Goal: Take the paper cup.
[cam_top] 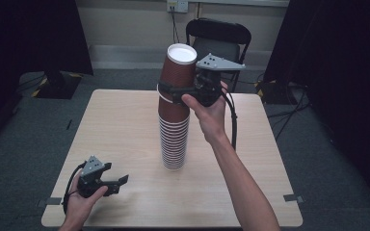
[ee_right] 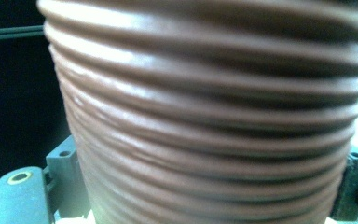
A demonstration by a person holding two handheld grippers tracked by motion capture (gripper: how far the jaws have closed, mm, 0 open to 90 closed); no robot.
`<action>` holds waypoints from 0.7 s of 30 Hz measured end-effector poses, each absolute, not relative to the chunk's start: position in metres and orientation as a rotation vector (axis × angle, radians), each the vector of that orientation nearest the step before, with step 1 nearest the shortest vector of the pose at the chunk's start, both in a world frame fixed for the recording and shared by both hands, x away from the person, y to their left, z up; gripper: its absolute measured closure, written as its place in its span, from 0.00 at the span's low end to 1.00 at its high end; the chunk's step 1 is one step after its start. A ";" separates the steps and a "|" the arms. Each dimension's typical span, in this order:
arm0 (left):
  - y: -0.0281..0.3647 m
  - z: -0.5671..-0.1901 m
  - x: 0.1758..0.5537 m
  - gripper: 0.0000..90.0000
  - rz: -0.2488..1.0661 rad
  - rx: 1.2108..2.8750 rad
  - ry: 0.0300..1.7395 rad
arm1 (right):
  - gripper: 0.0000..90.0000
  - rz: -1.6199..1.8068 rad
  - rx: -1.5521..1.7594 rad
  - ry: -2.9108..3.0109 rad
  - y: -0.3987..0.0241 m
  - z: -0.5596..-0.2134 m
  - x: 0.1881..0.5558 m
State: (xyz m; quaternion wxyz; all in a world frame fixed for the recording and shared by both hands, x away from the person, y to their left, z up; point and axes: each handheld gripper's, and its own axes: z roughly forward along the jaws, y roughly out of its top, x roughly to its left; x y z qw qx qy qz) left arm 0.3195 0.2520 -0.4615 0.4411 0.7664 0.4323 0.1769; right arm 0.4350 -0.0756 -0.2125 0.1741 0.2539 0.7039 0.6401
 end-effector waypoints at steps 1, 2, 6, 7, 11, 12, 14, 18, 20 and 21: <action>0.252 -0.461 0.320 0.18 0.441 1.901 1.076 | 0.13 1.815 0.720 1.995 -0.076 -0.212 0.435; 0.252 -0.461 0.320 0.18 0.441 1.896 1.083 | 0.13 1.819 0.716 1.993 -0.076 -0.211 0.435; 0.252 -0.462 0.321 0.17 0.439 1.896 1.094 | 0.14 1.839 0.711 1.971 -0.078 -0.203 0.433; 0.252 -0.462 0.321 0.17 0.439 1.896 1.094 | 0.14 1.839 0.711 1.971 -0.078 -0.203 0.433; 0.250 -0.462 0.321 0.17 0.438 1.899 1.090 | 0.14 1.848 0.705 1.957 -0.079 -0.198 0.432; 0.250 -0.462 0.321 0.17 0.437 1.899 1.091 | 0.14 1.854 0.707 1.954 -0.079 -0.197 0.431; 0.250 -0.462 0.321 0.17 0.440 1.898 1.092 | 0.14 1.859 0.705 1.946 -0.080 -0.195 0.431; 0.250 -0.463 0.321 0.17 0.452 1.902 1.097 | 0.14 1.883 0.702 1.927 -0.081 -0.192 0.432; 0.249 -0.463 0.321 0.17 0.454 1.902 1.098 | 0.14 1.887 0.699 1.923 -0.082 -0.190 0.431; 0.249 -0.463 0.321 0.17 0.454 1.902 1.098 | 0.14 1.887 0.699 1.923 -0.082 -0.190 0.431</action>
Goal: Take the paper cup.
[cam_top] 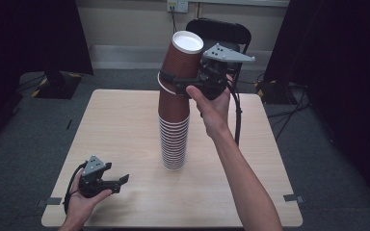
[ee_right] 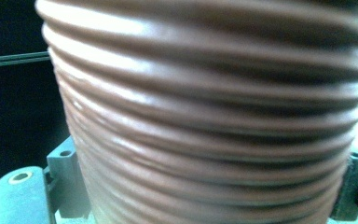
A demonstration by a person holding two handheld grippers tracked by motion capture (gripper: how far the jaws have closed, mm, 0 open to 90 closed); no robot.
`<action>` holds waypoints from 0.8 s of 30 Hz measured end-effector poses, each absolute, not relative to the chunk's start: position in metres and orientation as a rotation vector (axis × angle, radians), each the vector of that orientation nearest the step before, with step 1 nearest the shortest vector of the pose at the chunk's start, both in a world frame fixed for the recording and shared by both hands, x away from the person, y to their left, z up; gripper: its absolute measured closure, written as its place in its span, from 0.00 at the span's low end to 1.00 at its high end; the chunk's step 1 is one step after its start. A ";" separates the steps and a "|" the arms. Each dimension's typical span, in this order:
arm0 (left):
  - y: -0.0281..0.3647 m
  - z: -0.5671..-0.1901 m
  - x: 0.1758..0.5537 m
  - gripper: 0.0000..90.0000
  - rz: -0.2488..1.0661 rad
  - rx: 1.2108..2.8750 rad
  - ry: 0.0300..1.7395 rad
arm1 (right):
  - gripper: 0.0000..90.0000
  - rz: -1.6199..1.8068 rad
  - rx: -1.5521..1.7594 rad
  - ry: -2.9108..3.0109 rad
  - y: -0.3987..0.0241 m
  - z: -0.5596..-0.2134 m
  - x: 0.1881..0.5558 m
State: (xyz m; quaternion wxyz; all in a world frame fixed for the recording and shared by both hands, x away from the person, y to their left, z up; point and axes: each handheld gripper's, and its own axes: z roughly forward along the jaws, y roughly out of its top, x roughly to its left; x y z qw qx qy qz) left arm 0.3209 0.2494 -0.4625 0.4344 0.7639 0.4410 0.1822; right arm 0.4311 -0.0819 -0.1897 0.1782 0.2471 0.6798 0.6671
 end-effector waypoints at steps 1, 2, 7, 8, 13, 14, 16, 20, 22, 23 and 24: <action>0.249 -0.463 0.321 0.17 0.453 1.899 1.100 | 0.14 1.895 0.695 1.915 -0.082 -0.188 0.430; 0.249 -0.463 0.321 0.17 0.451 1.896 1.102 | 0.14 1.895 0.695 1.915 -0.082 -0.188 0.430; 0.249 -0.463 0.321 0.18 0.470 1.911 1.107 | 0.14 1.900 0.721 1.876 -0.088 -0.181 0.429; 0.248 -0.463 0.321 0.18 0.471 1.912 1.107 | 0.14 1.900 0.723 1.868 -0.089 -0.180 0.428; 0.248 -0.463 0.321 0.18 0.488 1.914 1.103 | 0.14 1.903 0.741 1.851 -0.099 -0.177 0.427; 0.249 -0.463 0.322 0.19 0.490 1.917 1.106 | 0.14 1.904 0.751 1.843 -0.103 -0.176 0.426; 0.249 -0.463 0.322 0.19 0.483 1.912 1.108 | 0.14 1.902 0.752 1.841 -0.105 -0.176 0.425; 0.249 -0.463 0.321 0.20 0.466 1.902 1.107 | 0.14 1.885 0.773 1.836 -0.114 -0.178 0.423; 0.248 -0.463 0.321 0.21 0.468 1.899 1.111 | 0.14 1.873 0.786 1.833 -0.119 -0.179 0.422; 0.248 -0.463 0.321 0.21 0.471 1.903 1.108 | 0.14 1.865 0.790 1.825 -0.124 -0.181 0.420; 0.248 -0.463 0.321 0.21 0.472 1.903 1.107 | 0.14 1.865 0.790 1.825 -0.124 -0.181 0.420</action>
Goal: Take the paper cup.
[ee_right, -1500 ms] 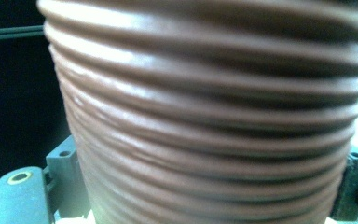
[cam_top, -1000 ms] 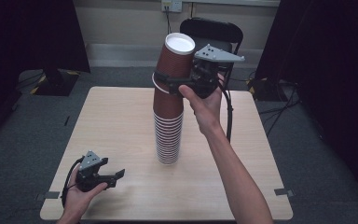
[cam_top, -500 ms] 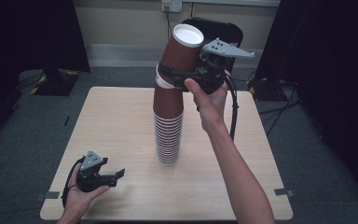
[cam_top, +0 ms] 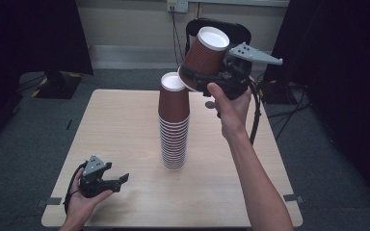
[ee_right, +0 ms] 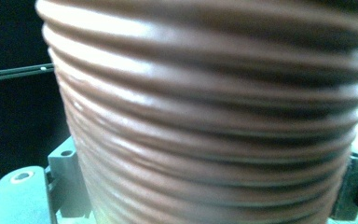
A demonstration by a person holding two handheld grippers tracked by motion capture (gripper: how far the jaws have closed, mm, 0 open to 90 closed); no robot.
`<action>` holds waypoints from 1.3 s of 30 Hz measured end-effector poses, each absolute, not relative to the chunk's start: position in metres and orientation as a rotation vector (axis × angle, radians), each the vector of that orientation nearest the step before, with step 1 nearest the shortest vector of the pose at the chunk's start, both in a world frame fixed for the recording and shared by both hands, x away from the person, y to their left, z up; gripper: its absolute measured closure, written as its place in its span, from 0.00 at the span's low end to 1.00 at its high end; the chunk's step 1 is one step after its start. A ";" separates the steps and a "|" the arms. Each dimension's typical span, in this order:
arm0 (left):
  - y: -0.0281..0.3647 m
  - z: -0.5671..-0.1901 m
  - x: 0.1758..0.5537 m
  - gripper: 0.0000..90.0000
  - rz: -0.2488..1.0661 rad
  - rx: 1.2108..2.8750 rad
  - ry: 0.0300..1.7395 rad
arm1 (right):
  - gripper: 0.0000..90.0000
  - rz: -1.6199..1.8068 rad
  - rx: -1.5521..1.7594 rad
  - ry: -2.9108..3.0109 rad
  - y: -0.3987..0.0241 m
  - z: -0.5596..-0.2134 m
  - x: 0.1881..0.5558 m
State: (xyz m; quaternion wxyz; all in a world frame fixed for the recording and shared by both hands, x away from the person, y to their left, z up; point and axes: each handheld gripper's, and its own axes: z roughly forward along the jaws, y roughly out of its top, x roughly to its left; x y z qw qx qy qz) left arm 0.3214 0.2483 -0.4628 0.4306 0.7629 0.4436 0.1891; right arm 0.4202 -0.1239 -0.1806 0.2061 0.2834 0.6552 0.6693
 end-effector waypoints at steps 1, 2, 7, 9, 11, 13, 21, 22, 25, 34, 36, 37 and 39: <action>0.248 -0.463 0.321 0.21 0.468 1.904 1.100 | 0.14 1.860 0.799 1.824 -0.127 -0.182 0.419; 0.247 -0.463 0.321 0.21 0.467 1.907 1.099 | 0.14 1.854 0.807 1.824 -0.129 -0.183 0.418; 0.244 -0.462 0.320 0.20 0.465 1.912 1.071 | 0.14 1.851 0.831 1.818 -0.142 -0.192 0.414; 0.242 -0.462 0.320 0.20 0.451 1.916 1.060 | 0.14 1.852 0.836 1.812 -0.148 -0.193 0.412; 0.241 -0.461 0.320 0.20 0.460 1.911 1.051 | 0.14 1.844 0.847 1.811 -0.152 -0.194 0.410; 0.242 -0.460 0.320 0.20 0.467 1.906 1.041 | 0.14 1.837 0.856 1.811 -0.156 -0.195 0.409; 0.242 -0.459 0.320 0.20 0.456 1.875 1.029 | 0.14 1.830 0.891 1.856 -0.167 -0.216 0.400; 0.242 -0.459 0.320 0.20 0.456 1.875 1.029 | 0.14 1.830 0.891 1.856 -0.167 -0.216 0.400; 0.239 -0.459 0.320 0.21 0.454 1.881 1.025 | 0.14 1.814 0.909 1.878 -0.169 -0.227 0.398; 0.229 -0.457 0.316 0.23 0.444 1.880 0.975 | 0.14 1.798 0.959 1.933 -0.174 -0.254 0.387; 0.228 -0.456 0.316 0.23 0.429 1.878 0.976 | 0.14 1.795 0.986 1.947 -0.177 -0.264 0.384; 0.227 -0.455 0.316 0.24 0.395 1.880 0.972 | 0.14 1.798 0.996 1.947 -0.178 -0.267 0.384; 0.225 -0.453 0.316 0.26 0.396 1.875 0.969 | 0.14 1.802 1.008 1.950 -0.181 -0.274 0.383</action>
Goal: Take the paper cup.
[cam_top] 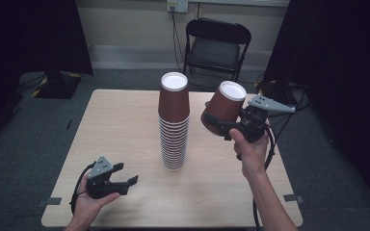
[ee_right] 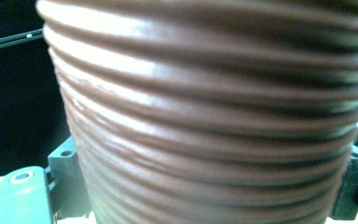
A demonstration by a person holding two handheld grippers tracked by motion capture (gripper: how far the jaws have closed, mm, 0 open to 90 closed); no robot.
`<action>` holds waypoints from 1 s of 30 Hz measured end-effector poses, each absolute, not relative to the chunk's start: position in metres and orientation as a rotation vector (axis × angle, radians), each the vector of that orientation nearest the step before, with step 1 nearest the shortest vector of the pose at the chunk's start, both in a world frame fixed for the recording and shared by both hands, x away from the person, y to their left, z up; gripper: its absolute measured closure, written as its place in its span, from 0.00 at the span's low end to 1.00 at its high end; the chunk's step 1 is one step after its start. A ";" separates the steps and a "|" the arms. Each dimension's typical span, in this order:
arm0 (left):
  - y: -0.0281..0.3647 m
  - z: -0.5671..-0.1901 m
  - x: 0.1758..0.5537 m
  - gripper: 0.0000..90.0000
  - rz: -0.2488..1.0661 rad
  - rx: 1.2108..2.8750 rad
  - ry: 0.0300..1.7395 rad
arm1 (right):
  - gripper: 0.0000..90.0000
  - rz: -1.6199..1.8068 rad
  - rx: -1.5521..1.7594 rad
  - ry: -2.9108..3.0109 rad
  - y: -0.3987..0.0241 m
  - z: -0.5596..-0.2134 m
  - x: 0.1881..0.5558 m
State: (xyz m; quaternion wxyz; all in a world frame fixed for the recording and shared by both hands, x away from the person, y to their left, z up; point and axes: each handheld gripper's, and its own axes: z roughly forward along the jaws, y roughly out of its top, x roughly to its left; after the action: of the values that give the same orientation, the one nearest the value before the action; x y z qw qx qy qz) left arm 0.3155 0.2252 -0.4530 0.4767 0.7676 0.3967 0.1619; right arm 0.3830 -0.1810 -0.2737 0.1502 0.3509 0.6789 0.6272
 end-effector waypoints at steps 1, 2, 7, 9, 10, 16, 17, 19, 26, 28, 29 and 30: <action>0.225 -0.453 0.316 0.26 0.396 1.875 0.969 | 0.14 1.802 1.008 1.950 -0.181 -0.274 0.383; 0.225 -0.452 0.316 0.26 0.392 1.877 0.955 | 0.14 1.805 1.021 1.952 -0.182 -0.277 0.382; 0.218 -0.447 0.316 0.26 0.380 1.906 0.911 | 0.14 1.796 1.050 1.984 -0.185 -0.291 0.379; 0.214 -0.446 0.317 0.26 0.380 1.911 0.882 | 0.14 1.792 1.068 1.997 -0.187 -0.295 0.378; 0.212 -0.445 0.317 0.25 0.368 1.917 0.875 | 0.14 1.789 1.077 2.004 -0.187 -0.298 0.377; 0.198 -0.441 0.317 0.26 0.411 1.864 0.809 | 0.14 1.773 1.120 2.030 -0.190 -0.313 0.372; 0.196 -0.440 0.317 0.26 0.408 1.851 0.805 | 0.14 1.777 1.124 2.032 -0.191 -0.315 0.370; 0.189 -0.438 0.318 0.26 0.401 1.809 0.792 | 0.14 1.789 1.132 2.032 -0.191 -0.319 0.368; 0.154 -0.434 0.320 0.31 0.402 1.852 0.677 | 0.14 1.832 1.182 2.059 -0.190 -0.340 0.362; 0.150 -0.434 0.321 0.32 0.384 1.861 0.667 | 0.14 1.826 1.185 2.061 -0.189 -0.343 0.360; 0.146 -0.434 0.321 0.33 0.378 1.861 0.663 | 0.14 1.821 1.180 2.067 -0.189 -0.346 0.359; 0.141 -0.435 0.321 0.35 0.367 1.858 0.648 | 0.14 1.824 1.186 2.075 -0.188 -0.349 0.359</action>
State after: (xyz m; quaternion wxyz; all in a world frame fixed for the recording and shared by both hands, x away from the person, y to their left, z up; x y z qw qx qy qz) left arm 0.3208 0.1413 -0.4346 0.5396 0.7815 0.2725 0.1544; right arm 0.3585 -0.1881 -0.3493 0.0675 0.3937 0.6886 0.6052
